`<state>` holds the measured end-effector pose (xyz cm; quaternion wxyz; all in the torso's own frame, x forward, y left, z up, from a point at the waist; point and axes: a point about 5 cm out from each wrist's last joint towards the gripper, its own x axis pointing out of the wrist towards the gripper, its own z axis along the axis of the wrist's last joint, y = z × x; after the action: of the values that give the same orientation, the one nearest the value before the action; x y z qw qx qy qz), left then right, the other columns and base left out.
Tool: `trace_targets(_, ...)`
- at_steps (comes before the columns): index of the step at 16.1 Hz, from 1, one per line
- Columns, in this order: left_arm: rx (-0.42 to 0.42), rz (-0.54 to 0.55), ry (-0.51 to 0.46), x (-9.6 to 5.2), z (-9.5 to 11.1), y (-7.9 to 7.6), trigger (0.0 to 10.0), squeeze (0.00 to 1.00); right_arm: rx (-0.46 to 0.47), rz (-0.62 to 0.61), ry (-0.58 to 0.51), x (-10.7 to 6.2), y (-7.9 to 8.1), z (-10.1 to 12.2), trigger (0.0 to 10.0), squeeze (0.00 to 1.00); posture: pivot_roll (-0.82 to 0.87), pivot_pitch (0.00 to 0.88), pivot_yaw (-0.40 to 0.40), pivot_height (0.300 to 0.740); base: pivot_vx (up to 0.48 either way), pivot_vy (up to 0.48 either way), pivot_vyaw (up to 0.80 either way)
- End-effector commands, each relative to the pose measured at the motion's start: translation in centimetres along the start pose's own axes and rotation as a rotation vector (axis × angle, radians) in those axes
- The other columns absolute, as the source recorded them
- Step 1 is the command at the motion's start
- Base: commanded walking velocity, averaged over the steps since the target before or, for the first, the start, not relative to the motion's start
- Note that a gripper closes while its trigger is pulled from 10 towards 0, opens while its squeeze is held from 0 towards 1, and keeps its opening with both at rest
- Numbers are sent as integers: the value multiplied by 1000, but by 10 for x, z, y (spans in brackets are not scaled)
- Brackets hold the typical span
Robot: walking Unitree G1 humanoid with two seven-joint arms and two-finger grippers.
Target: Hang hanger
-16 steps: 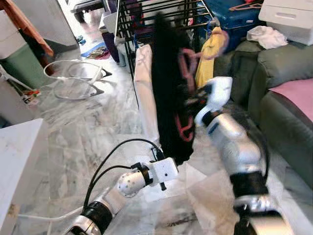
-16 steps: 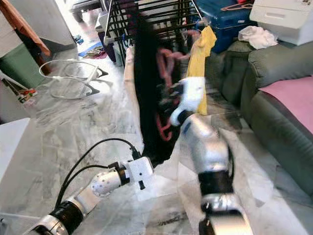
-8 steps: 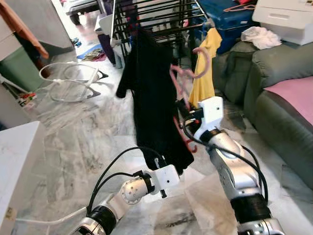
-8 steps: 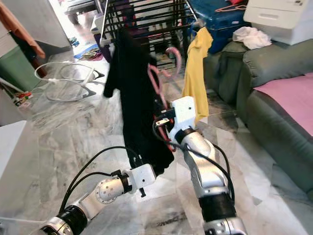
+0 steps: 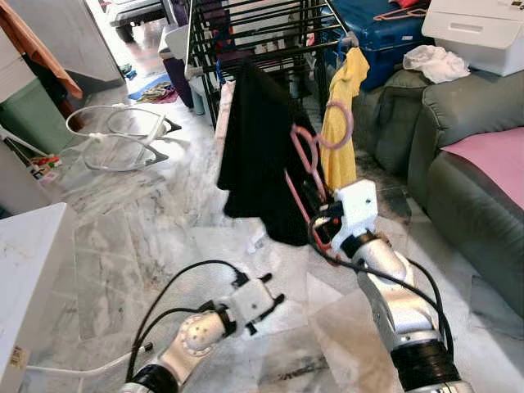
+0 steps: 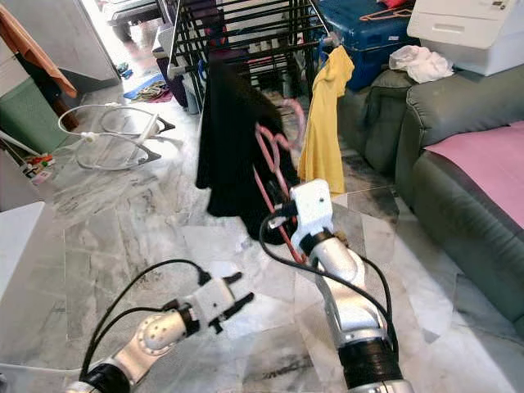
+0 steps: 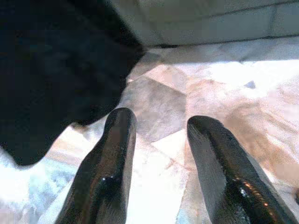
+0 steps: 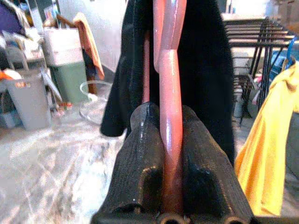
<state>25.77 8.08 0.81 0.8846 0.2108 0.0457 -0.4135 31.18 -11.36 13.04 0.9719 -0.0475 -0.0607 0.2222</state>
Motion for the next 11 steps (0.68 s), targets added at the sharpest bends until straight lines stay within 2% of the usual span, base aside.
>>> trace_targets(1, -17, 44, 8, -6, -5, 6, 10000, 1000, -26, 45, -43, 3, 11, 6, 10000, 0, -188, 0, 201, 740, 0, 0, 0)
trace_targets(2, -61, 97, -12, -9, -4, 12, 10000, 1000, -47, 51, -23, -1, 11, 1, 10000, 0, -189, 0, 201, 740, 0, 0, 0)
trace_targets(3, -82, 180, -58, -13, 1, 25, 10000, 1000, -56, 73, -10, -7, 12, -5, 10000, 0, -191, 0, 201, 740, 0, 0, 0)
trace_targets(4, -21, 245, -126, -26, 9, 45, 10000, 1000, -77, 103, 5, -17, 10, -11, 10000, 0, -191, 0, 201, 740, 0, 0, 0)
trace_targets(6, 58, 264, -175, -37, 20, 65, 10000, 1000, -88, 156, 23, -30, 7, -17, 10000, 0, -189, 0, 204, 740, 0, 0, 0)
trace_targets(8, 241, 229, -223, -53, 43, 96, 10000, 1000, -88, 271, 71, -53, 4, -28, 10000, 0, -187, 0, 205, 740, 0, 0, 0)
trace_targets(11, 389, 163, -216, -67, 62, 119, 10000, 1000, -92, 349, 117, -69, -1, -35, 10000, 0, -187, 0, 210, 740, 0, 0, 0)
